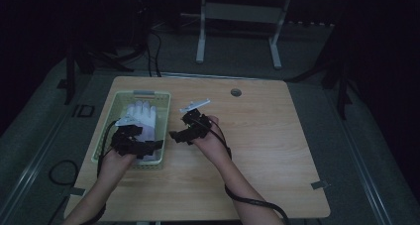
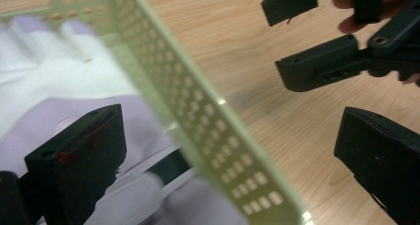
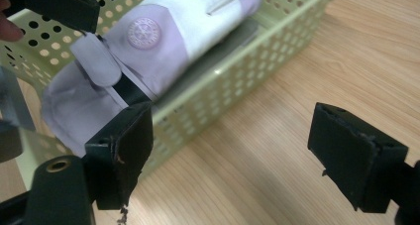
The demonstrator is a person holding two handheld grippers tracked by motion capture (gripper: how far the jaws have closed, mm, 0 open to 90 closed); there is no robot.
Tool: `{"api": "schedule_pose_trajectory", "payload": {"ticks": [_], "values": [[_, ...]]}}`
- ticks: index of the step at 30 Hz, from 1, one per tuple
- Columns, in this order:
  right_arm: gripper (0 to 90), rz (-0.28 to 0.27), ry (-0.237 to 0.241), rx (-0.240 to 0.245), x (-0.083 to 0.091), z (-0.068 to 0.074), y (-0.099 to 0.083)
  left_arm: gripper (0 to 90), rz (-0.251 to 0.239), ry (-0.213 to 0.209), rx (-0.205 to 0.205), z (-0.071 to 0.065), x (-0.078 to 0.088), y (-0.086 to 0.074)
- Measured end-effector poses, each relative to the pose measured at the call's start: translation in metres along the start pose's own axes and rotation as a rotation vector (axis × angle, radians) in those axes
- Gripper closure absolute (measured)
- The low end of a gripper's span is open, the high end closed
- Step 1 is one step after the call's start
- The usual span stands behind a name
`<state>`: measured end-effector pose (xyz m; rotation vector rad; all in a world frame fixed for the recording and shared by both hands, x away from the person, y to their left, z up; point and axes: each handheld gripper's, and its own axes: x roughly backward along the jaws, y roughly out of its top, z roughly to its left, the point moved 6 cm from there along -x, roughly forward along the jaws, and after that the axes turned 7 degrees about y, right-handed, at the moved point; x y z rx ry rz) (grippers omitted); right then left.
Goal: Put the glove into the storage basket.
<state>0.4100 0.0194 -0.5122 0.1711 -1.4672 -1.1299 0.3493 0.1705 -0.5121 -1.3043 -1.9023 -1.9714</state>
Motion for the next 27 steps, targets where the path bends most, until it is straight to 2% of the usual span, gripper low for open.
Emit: {"api": "schedule_pose_trajectory", "payload": {"ticks": [4,5,8,15,20,21,22,24,27], "values": [[16.9,-0.002,0.000,-0.010,0.010,-0.007,-0.008,0.1,-0.003,-0.024,-0.035,-0.016,-0.005,0.004],[16.9,-0.002,0.000,-0.010,0.010,-0.007,-0.008,0.1,-0.003,-0.024,-0.035,-0.016,-0.005,0.004],[16.9,-0.011,-0.004,-0.011,0.019,-0.012,-0.016,0.1,-0.035,-0.055,-0.047,-0.031,-0.007,0.010],[16.6,-0.021,-0.013,-0.007,0.034,-0.019,-0.028,0.1,-0.059,-0.104,-0.085,-0.053,-0.014,0.014],[16.6,-0.027,-0.021,-0.014,0.046,-0.026,-0.042,0.0,-0.063,-0.129,-0.112,-0.070,-0.020,0.015],[16.6,-0.030,-0.021,-0.017,0.048,-0.028,-0.045,0.1,-0.063,-0.129,-0.112,-0.070,-0.020,0.015],[16.6,-0.030,-0.023,-0.019,0.050,-0.030,-0.048,0.1,-0.056,-0.142,-0.126,-0.077,-0.022,0.016],[16.6,-0.031,-0.028,-0.021,0.055,-0.032,-0.055,0.1,-0.047,-0.130,-0.152,-0.085,-0.024,0.015],[16.6,-0.035,-0.037,-0.024,0.062,-0.037,-0.065,0.1,-0.057,-0.149,-0.159,-0.098,-0.027,0.016]]}}
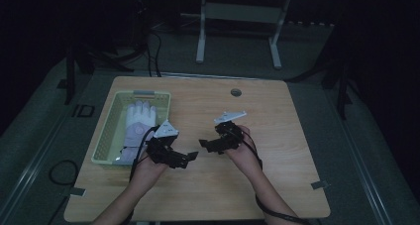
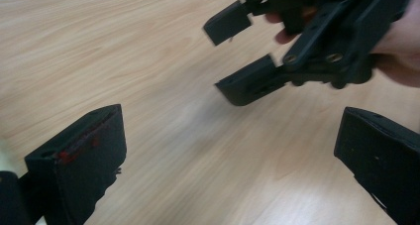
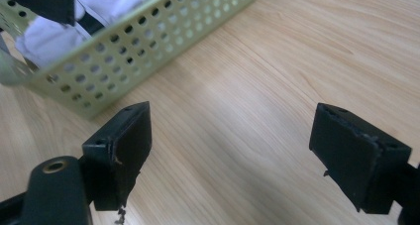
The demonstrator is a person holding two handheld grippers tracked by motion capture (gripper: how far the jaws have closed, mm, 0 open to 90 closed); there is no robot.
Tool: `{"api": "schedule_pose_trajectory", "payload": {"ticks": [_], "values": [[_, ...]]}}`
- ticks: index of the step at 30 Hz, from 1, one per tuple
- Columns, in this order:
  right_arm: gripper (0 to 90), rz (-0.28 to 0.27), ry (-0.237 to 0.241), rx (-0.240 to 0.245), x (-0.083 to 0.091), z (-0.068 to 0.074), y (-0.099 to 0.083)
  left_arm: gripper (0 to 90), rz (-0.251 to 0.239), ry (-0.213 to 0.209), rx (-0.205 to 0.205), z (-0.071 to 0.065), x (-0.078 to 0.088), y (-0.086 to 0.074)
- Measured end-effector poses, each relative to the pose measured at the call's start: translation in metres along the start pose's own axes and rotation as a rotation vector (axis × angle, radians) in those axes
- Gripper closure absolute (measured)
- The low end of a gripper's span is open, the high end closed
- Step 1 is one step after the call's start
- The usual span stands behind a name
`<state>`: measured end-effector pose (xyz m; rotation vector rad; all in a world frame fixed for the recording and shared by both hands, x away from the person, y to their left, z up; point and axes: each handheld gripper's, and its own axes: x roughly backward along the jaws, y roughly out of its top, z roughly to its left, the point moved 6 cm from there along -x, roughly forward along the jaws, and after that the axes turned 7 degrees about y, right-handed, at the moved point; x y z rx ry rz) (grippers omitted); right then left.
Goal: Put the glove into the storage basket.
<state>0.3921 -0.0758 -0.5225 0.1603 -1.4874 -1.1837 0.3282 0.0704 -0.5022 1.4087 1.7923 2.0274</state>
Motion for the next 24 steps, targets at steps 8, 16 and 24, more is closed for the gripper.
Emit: {"api": "schedule_pose_trajectory", "payload": {"ticks": [8,16,24], "values": [[16.1,-0.009,-0.016,-0.027,0.019,-0.018,-0.029,0.1,0.031,-0.045,-0.048,-0.027,-0.023,-0.005],[15.8,-0.022,-0.018,-0.033,0.034,-0.029,-0.055,0.1,0.046,-0.110,-0.060,-0.048,-0.044,-0.013],[14.9,-0.014,-0.006,-0.012,0.036,-0.028,-0.077,0.1,0.079,-0.112,-0.071,-0.055,-0.059,-0.026]]}}
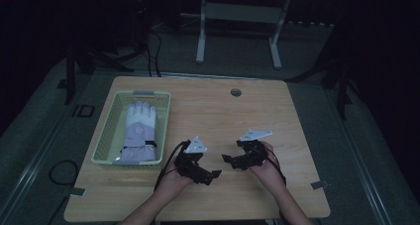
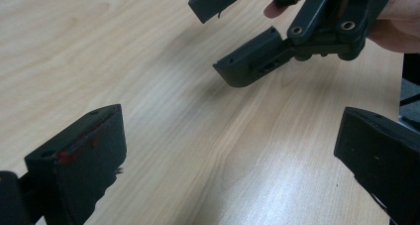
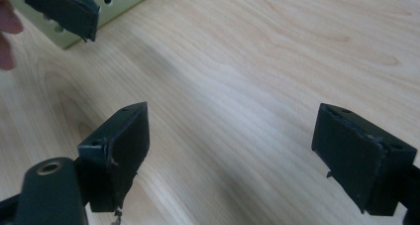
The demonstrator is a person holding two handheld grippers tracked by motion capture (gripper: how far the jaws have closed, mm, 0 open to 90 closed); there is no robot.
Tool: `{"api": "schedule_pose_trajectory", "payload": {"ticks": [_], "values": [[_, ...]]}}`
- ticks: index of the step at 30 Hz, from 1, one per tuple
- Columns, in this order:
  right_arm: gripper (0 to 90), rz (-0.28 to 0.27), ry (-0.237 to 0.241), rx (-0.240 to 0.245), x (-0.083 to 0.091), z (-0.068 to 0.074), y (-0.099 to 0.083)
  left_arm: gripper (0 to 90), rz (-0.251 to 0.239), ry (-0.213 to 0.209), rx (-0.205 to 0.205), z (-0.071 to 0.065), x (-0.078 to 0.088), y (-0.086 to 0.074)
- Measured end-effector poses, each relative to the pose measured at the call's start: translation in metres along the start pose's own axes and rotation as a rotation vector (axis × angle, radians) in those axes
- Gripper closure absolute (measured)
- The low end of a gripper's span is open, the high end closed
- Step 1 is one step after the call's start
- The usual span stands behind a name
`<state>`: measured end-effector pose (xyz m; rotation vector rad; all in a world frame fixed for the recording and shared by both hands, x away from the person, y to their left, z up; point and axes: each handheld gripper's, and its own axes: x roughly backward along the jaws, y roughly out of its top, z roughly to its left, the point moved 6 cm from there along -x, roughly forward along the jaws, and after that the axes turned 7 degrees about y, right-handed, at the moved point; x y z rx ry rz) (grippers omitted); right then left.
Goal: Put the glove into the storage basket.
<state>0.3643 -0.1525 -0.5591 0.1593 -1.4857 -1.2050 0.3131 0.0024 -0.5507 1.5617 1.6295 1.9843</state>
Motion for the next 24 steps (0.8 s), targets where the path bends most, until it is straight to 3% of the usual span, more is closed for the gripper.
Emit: {"api": "schedule_pose_trajectory", "payload": {"ticks": [5,9,16,17,24], "values": [[15.0,-0.017,0.001,0.004,0.002,-0.002,-0.013,0.1,0.009,-0.018,0.002,-0.003,-0.011,-0.010],[15.0,-0.034,0.001,0.020,0.004,-0.003,-0.019,0.0,-0.015,-0.041,0.008,-0.007,-0.017,-0.016],[14.8,0.026,-0.003,-0.001,-0.001,-0.008,-0.040,0.1,-0.018,-0.041,0.013,-0.009,-0.025,-0.027],[14.8,0.027,-0.002,-0.003,-0.002,-0.008,-0.045,0.0,-0.014,-0.066,0.027,-0.010,-0.027,-0.030],[14.8,-0.005,-0.008,-0.014,-0.001,-0.011,-0.047,0.1,-0.015,-0.061,0.021,-0.011,-0.028,-0.032]]}}
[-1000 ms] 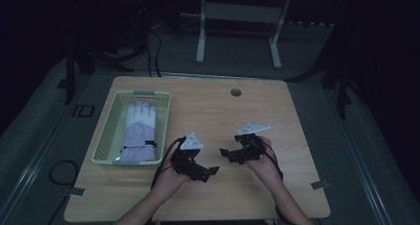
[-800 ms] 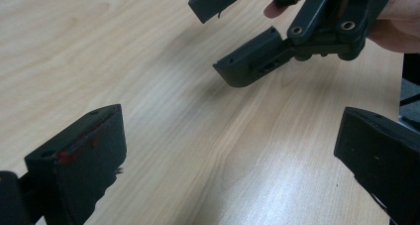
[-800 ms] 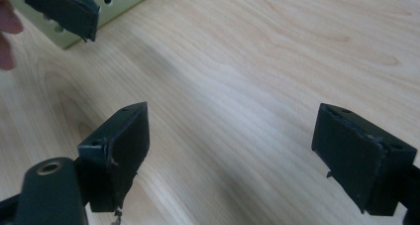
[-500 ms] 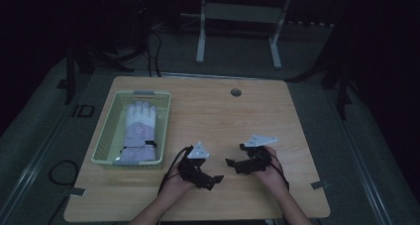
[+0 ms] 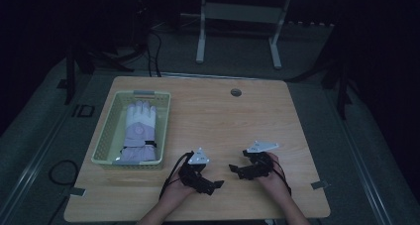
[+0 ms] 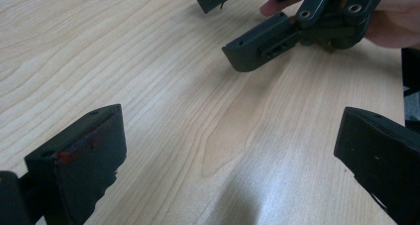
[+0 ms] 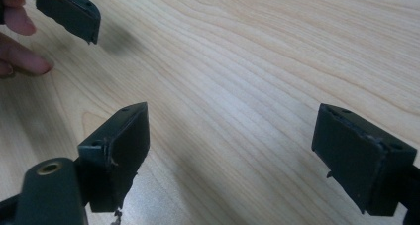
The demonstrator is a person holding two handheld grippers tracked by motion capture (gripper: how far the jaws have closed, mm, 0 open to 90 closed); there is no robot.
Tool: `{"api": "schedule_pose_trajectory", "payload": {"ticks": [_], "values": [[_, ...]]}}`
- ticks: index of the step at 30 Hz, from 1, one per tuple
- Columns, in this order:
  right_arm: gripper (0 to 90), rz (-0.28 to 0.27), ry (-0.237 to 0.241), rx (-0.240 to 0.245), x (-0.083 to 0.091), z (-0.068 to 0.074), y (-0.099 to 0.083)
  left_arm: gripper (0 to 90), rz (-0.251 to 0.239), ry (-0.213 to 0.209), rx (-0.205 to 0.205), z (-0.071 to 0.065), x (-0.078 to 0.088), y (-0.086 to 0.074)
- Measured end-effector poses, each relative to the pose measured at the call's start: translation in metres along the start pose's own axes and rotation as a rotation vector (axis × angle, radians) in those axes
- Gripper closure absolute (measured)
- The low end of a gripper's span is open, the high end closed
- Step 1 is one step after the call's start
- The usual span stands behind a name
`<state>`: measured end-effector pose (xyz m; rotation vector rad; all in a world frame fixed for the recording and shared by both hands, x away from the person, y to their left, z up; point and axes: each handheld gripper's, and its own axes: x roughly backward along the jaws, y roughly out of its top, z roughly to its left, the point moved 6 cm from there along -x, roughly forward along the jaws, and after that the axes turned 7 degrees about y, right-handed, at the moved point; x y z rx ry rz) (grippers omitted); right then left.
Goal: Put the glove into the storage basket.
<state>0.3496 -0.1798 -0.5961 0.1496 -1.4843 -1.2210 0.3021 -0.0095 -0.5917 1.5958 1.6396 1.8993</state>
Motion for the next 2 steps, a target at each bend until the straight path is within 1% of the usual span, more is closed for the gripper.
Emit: {"api": "schedule_pose_trajectory", "payload": {"ticks": [2], "values": [[14.8,-0.012,-0.001,0.006,0.0006,-0.0004,-0.0001,0.1,0.004,-0.003,0.000,0.0000,-0.0001,-0.0003]]}}
